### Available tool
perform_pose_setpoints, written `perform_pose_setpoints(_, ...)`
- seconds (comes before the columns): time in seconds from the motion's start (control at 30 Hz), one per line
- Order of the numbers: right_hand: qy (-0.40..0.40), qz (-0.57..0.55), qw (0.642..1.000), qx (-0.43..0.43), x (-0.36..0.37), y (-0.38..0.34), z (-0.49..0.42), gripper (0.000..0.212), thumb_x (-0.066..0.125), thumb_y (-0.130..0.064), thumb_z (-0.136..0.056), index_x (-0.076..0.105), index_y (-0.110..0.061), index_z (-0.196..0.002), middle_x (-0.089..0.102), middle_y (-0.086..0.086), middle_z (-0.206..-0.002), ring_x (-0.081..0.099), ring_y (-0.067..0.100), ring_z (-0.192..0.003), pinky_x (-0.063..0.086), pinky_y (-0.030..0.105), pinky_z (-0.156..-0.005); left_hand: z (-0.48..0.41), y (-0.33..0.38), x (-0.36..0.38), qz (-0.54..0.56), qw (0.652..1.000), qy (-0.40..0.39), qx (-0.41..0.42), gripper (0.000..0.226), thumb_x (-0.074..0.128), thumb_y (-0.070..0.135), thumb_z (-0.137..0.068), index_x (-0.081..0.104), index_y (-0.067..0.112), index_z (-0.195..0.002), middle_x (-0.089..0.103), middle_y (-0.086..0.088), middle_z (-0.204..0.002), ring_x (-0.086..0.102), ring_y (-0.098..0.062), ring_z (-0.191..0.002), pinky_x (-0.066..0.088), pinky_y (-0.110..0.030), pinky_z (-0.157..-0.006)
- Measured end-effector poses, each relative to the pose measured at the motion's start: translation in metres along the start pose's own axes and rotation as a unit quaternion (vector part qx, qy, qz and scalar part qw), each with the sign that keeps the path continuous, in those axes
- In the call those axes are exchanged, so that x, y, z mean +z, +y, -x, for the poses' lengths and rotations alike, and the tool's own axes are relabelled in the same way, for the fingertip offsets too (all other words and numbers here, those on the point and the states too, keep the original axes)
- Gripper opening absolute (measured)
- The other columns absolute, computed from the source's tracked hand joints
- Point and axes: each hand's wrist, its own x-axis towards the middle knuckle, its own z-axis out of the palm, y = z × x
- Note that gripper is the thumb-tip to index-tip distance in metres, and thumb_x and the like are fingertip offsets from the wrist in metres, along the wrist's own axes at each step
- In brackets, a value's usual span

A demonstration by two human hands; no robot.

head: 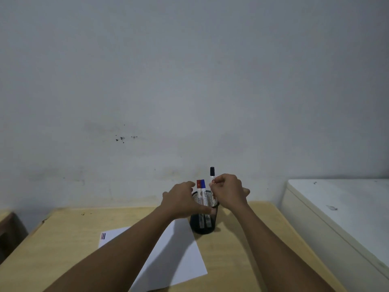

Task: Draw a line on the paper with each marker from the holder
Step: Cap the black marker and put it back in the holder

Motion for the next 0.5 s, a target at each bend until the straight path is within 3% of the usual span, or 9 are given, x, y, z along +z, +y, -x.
perform_pose_setpoints(0.17,-0.046,0.040,0.998,0.030,0.017,0.014,-0.008,0.011,0.069,-0.033,-0.091,0.077,-0.025,-0.093,0.075,-0.009,-0.102,0.063,0.018,-0.100,0.028,0.040,-0.088,-0.008,-0.005,0.009,0.014,0.999,0.020,0.032,0.072,0.087,0.053,-0.060,0.062,0.027,-0.122,0.068,0.005,-0.119,0.062,-0.020,-0.110,0.046,-0.045,-0.097)
perform_pose_setpoints(0.5,-0.054,0.064,0.996,0.013,0.015,0.014,-0.014,0.028,0.064,-0.043,-0.095,0.081,-0.020,-0.091,0.072,-0.008,-0.085,0.058,0.017,-0.085,0.029,0.039,-0.086,-0.014,-0.011,0.013,0.030,0.999,0.022,0.032,0.077,0.090,0.044,-0.062,0.058,0.031,-0.131,0.065,0.006,-0.127,0.058,-0.021,-0.116,0.040,-0.044,-0.098)
